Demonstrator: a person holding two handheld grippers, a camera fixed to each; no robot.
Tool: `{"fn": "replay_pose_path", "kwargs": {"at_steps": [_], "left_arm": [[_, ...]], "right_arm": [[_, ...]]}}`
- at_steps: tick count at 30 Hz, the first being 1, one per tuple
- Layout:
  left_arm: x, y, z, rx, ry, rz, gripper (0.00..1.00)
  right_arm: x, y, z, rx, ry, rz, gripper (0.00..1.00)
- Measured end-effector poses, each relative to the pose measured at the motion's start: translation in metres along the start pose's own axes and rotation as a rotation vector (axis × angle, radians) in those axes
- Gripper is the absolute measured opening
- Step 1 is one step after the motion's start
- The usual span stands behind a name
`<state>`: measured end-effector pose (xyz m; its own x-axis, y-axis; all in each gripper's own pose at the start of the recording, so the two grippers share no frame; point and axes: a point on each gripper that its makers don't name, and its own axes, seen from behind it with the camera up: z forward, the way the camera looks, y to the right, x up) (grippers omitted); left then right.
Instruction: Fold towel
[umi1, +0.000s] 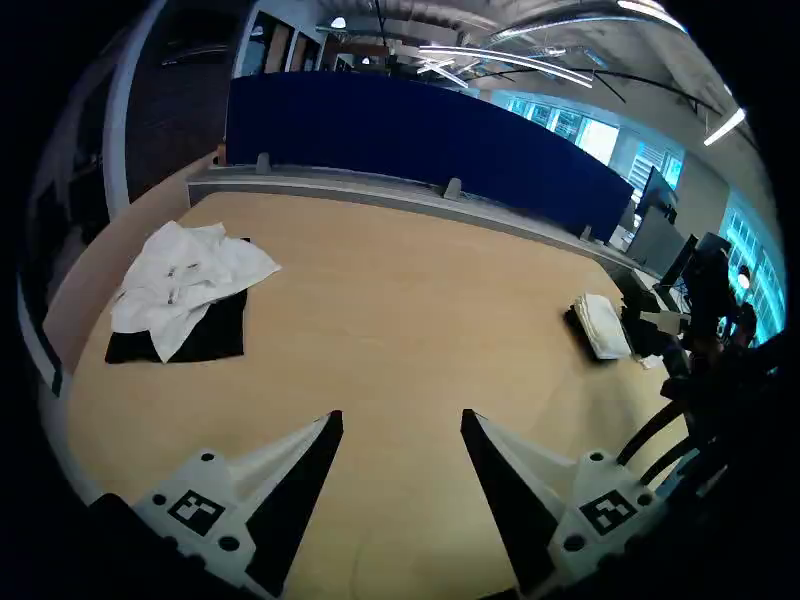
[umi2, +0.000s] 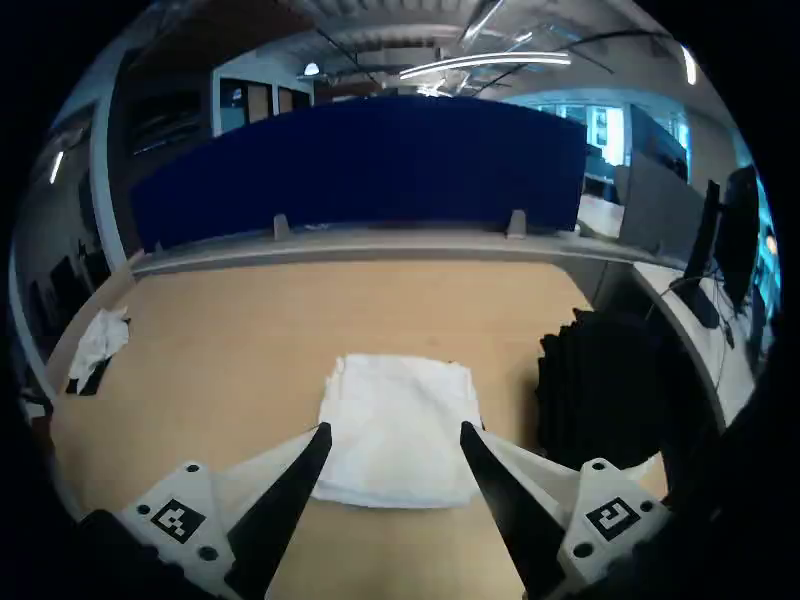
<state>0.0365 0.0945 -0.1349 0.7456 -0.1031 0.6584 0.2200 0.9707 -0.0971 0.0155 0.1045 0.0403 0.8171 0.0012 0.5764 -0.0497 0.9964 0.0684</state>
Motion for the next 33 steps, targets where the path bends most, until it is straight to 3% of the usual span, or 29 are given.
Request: {"fn": "replay_pose_path", "kwargs": {"at_steps": [9,15,21,27,33], "left_arm": [[0.034,-0.016,0.015,-0.017,0.072,0.014,0.88],[0.058,-0.027,0.018,-0.007,0.139,0.05,0.87],[0.083,-0.029,0.015,0.006,0.231,0.096,0.87],[0.113,-0.032,0.011,0.025,0.356,0.129,0.87],[0.143,-0.043,0.002,0.073,0.485,0.16,0.87]], "right_arm": [[0.038,-0.047,-0.073,-0.016,0.194,0.012,1.0],[0.051,-0.075,-0.109,-0.045,0.307,0.012,1.0],[0.056,-0.092,-0.127,-0.063,0.387,0.004,1.0],[0.06,-0.104,-0.131,-0.052,0.403,0.011,1.0],[0.066,-0.113,-0.133,-0.053,0.437,0.022,1.0]]}}
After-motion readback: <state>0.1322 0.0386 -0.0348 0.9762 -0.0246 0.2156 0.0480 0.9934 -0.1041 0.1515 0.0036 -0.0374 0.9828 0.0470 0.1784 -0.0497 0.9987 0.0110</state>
